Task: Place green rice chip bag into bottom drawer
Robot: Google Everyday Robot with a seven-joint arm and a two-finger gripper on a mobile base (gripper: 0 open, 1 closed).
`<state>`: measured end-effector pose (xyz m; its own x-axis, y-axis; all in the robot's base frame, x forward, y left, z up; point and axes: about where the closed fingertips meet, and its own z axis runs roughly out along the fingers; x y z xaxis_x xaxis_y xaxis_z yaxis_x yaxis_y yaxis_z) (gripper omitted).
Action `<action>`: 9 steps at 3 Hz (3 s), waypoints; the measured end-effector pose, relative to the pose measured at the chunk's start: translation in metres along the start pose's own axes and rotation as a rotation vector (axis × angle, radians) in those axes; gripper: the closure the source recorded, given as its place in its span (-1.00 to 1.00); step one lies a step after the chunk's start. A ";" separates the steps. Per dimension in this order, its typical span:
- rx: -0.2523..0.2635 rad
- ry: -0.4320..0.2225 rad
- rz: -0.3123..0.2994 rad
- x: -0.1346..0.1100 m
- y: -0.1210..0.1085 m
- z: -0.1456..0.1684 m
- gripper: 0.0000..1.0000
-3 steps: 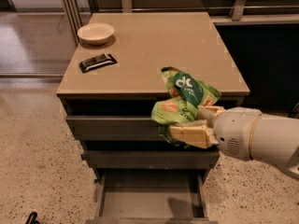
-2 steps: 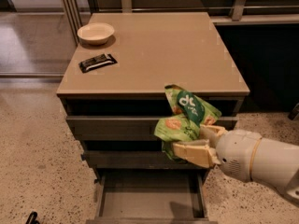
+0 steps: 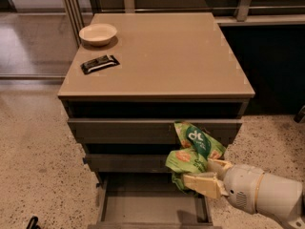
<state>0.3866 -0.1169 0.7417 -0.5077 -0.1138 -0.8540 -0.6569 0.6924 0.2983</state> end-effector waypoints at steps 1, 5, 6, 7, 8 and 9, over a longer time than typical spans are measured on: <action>0.000 0.000 0.000 0.000 0.000 0.000 1.00; -0.105 0.045 0.209 0.138 -0.004 0.084 1.00; -0.146 0.095 0.270 0.173 -0.006 0.106 1.00; -0.154 0.087 0.260 0.171 0.000 0.106 1.00; -0.143 0.108 0.315 0.200 -0.001 0.116 1.00; -0.091 0.165 0.415 0.250 -0.018 0.135 1.00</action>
Offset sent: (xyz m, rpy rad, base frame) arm -0.0087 0.0161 -0.0303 0.0268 0.0179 -0.0341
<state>0.3465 -0.0620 0.4651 -0.8156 0.0435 -0.5770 -0.4212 0.6391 0.6436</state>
